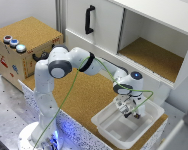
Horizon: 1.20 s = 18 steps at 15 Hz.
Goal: Go towards the purple block and pick it up
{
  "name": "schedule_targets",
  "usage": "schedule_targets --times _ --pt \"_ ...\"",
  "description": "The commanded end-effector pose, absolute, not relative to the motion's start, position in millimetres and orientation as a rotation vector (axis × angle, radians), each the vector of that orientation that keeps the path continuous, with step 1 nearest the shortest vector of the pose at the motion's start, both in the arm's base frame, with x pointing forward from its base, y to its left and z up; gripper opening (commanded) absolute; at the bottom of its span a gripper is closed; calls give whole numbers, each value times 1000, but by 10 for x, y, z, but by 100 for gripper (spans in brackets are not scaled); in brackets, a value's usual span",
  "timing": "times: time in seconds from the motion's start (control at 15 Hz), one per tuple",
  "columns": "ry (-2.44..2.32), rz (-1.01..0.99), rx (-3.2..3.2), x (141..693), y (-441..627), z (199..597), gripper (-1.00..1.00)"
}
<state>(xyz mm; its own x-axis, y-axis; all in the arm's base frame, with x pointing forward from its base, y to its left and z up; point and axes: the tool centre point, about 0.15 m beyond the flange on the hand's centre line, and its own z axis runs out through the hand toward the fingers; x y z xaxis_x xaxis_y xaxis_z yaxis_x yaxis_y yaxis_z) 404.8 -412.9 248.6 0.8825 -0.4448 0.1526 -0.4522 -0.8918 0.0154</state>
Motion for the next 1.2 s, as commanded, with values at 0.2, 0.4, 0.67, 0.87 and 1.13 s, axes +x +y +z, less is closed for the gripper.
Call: schedule_targets --times 0.2,0.4,0.67,0.87,1.13 --pt "-528 186 3095 4089 -4475 2473 100" --pt "-313 173 3166 4125 -4584 2413 100" --pt "1 190 3182 4187 -4622 2302 100" --pt "159 211 3218 4314 -4686 2181 100" --pt "233 218 3231 4420 -4688 2068 100"
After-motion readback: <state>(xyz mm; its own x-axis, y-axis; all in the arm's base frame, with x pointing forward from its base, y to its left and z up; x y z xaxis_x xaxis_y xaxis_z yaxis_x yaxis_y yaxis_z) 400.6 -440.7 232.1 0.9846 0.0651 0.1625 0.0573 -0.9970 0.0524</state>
